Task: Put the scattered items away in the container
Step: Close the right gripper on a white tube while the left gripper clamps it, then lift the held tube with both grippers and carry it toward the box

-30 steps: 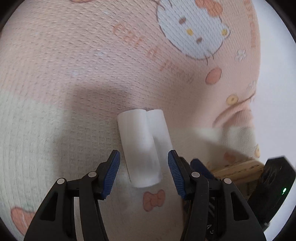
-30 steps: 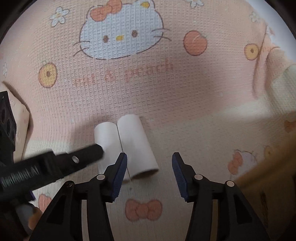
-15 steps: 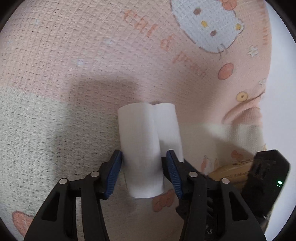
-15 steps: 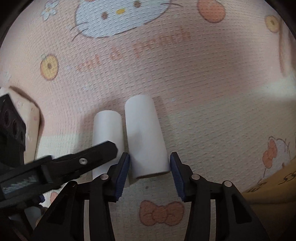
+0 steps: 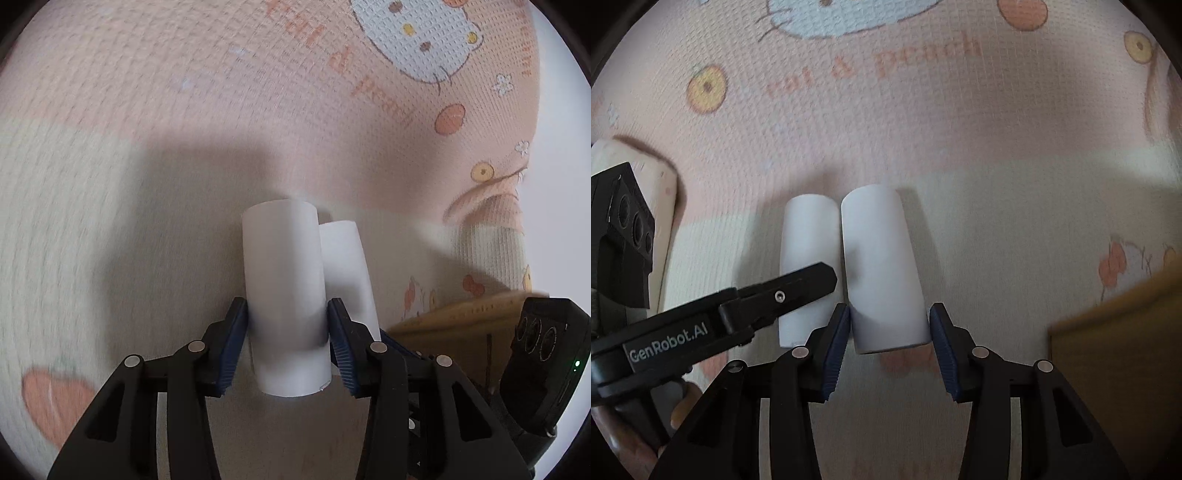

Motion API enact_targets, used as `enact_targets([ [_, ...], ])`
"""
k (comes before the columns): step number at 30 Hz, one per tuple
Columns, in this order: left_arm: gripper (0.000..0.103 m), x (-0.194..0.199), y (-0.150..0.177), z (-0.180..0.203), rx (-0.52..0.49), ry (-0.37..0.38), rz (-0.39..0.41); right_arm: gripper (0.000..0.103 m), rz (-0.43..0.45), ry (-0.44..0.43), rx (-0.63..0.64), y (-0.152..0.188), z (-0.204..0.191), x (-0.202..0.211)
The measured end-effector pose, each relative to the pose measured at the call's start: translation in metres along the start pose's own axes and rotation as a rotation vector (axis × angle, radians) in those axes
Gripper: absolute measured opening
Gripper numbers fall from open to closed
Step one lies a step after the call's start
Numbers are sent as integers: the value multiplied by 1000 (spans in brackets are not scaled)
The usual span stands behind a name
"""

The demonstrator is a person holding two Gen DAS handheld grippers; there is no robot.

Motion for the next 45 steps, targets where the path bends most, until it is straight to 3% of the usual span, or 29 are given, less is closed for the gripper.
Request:
enact_targets([
  [13,48,30,88,-5,15,-15,-72,42,-111,75,-44,84,-10,37],
  [18,48,33,111,15,-103,-74,-106,41,-135,55,-105,113,-2,47],
  [22,48,34,128,24,-186,-128,-122,40,-154,54,-57,131,-7,56],
  [27,48,42,133,30,-237,-176,-105,42,-123,-15,3,132,-15,69],
  [36,49,52,123,24,-194,-120,-88,43,-161,-8,-95,123,0,44],
  [45,47,33,120,22,-178,-127,-121,41,-178,-16,-122,125,3,24],
])
Point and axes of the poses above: each gripper's, at about its wrist camera, not at the fingertips, and x roughly against the way its jaws point, z to its right, y to its underside, the point moved 3 cm from there along -x, roughly the way its jaws point, and after that the axes turned 1 degree about x, right-handed, at the moved point
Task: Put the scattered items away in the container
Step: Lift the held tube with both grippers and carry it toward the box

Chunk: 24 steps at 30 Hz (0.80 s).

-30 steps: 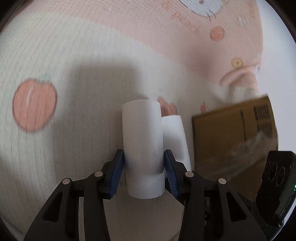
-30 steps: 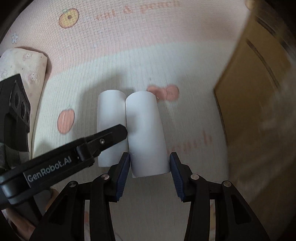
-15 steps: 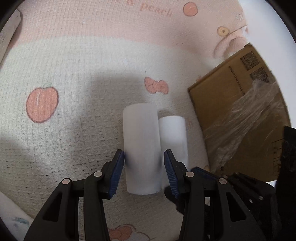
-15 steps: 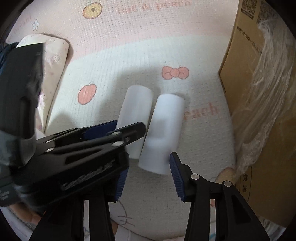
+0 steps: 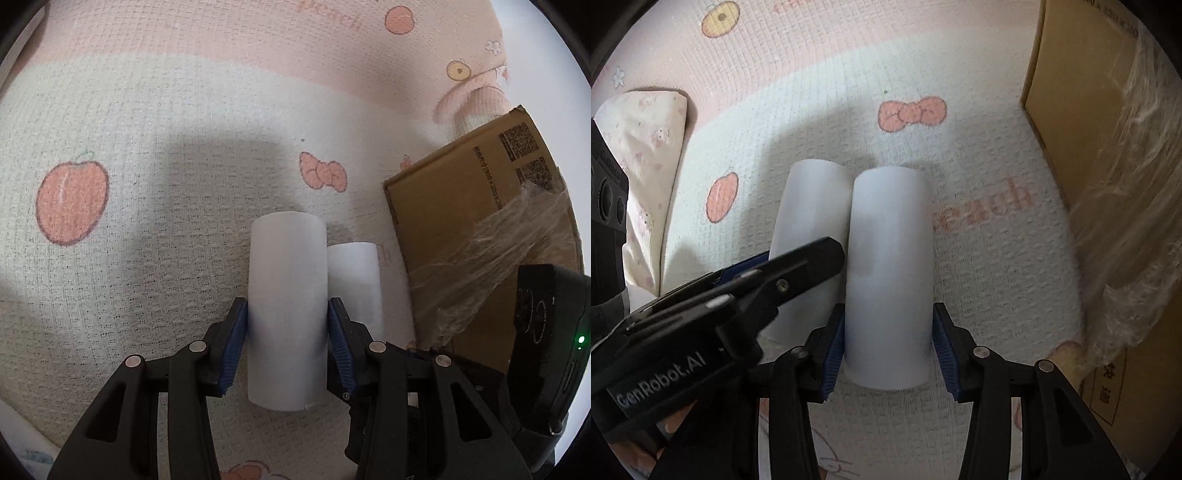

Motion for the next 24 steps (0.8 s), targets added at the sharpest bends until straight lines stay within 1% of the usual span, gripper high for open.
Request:
enact_targets([
  [3,47,-2,-2,1,8,-1,-6,41,1,-5,-2,0,1,0],
  [5,50,0,-3,1,18,-18,-10,40,6,-9,-11,1,2,1],
  [7,55,9,-3,2,14,-28,14,40,16,-7,-19,3,2,4],
  [8,60,15,-3,3,10,-22,30,40,23,-9,-19,4,2,7],
  [9,62,21,-3,4,9,-14,44,40,28,-12,-16,6,2,11],
  [11,63,31,-4,6,17,3,64,40,48,-7,-1,8,2,22],
  [13,63,38,-2,6,34,8,67,40,82,6,17,9,-1,36],
  [15,63,46,2,7,43,37,66,40,119,18,33,11,-3,50],
  [18,63,56,7,14,54,107,80,40,165,29,57,14,-5,71],
  [22,63,74,9,26,53,145,137,40,214,6,70,17,-12,89],
  [24,63,83,7,32,74,194,146,40,229,-9,70,18,-14,96],
])
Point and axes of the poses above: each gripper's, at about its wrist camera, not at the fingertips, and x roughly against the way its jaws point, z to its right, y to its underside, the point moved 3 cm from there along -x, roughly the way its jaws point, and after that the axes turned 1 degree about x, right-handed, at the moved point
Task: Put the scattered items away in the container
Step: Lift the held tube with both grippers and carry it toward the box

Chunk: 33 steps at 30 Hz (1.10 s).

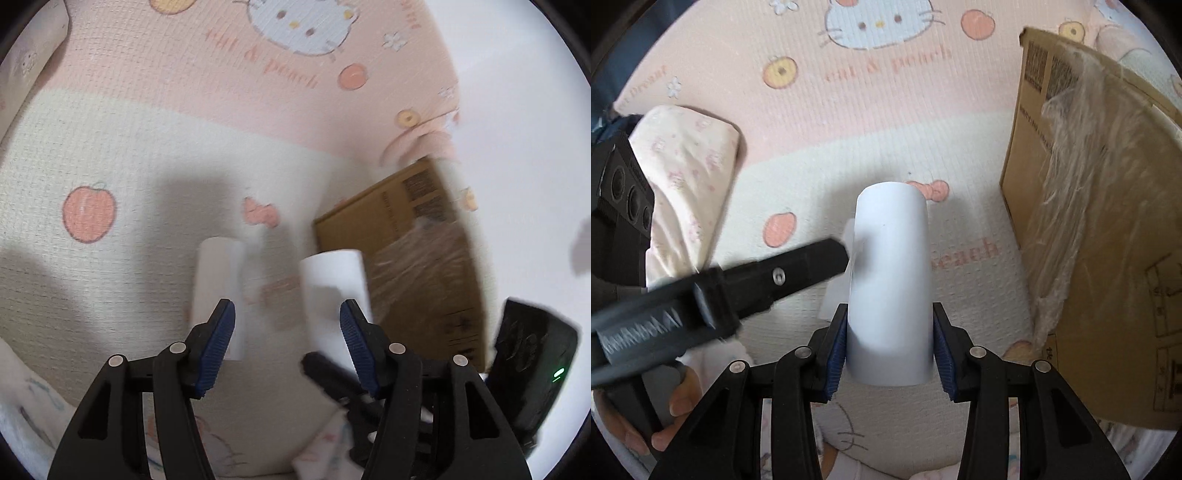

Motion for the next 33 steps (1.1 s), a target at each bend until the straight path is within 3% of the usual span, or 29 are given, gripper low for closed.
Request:
enact_targets([
  [4,63,12,-3,13,57,77,24,40,33,-27,-6,4,0,16],
  [9,63,18,-6,30,50,76,26,40,73,-40,0,4,-6,34],
  [14,62,18,-1,51,-23,25,16,40,107,-42,9,3,-11,48],
  [21,47,18,3,83,-90,20,-2,40,150,-40,16,-2,-4,66],
  [33,47,18,-21,175,-240,45,36,40,299,7,17,-29,40,126],
])
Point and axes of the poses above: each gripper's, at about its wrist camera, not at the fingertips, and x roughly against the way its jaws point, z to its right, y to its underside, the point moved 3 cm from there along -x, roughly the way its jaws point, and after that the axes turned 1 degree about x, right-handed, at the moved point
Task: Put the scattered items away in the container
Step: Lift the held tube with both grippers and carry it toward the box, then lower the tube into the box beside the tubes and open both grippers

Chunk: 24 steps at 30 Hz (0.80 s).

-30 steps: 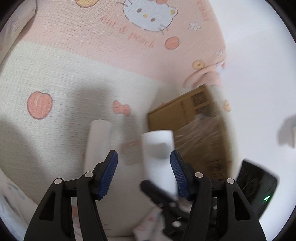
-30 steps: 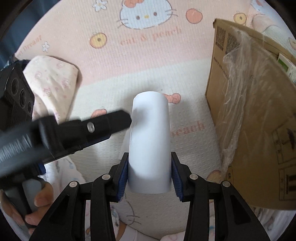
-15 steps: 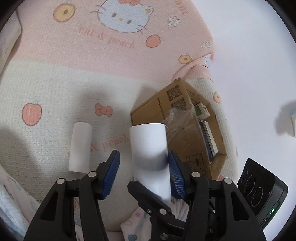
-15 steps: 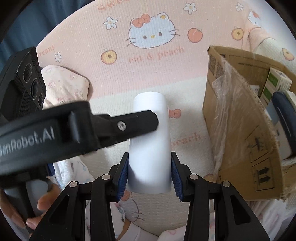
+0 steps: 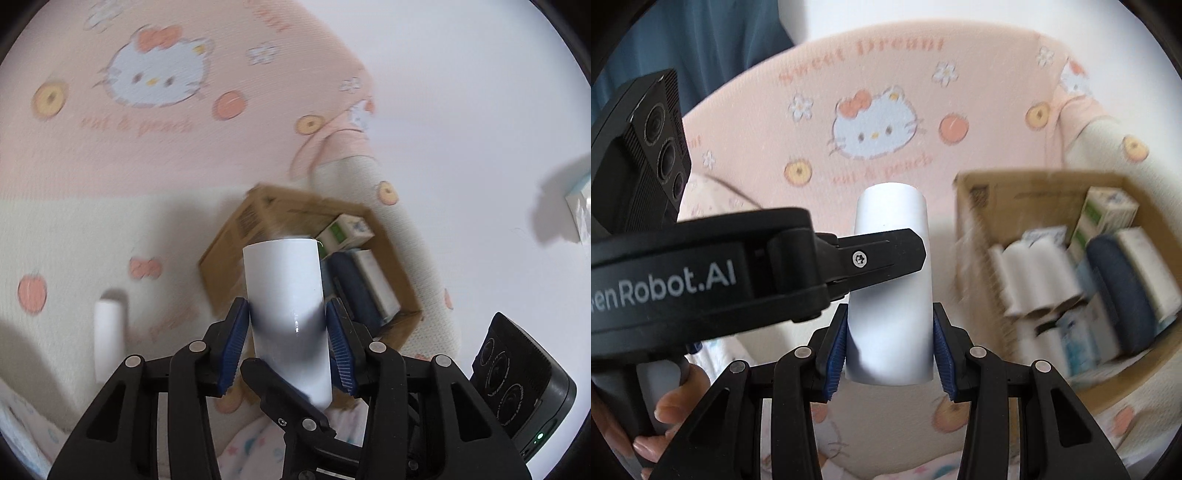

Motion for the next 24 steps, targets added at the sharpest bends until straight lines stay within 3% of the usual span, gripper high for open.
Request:
enact_targets([
  [6,48,-15,-23,46,-74,4,-1,40,51,24,-14,-32,31,20],
  [12,48,-50,-50,88,-129,3,-68,40,63,84,9,-58,68,30],
  [17,48,-101,-59,102,-169,-32,-185,40,-24,42,-55,-68,116,12],
  [20,48,-127,-58,103,-164,-71,-239,40,-97,-8,-101,-65,141,-5],
  [24,48,-159,-56,97,-136,-94,-310,40,-176,-13,-119,-59,162,-25],
])
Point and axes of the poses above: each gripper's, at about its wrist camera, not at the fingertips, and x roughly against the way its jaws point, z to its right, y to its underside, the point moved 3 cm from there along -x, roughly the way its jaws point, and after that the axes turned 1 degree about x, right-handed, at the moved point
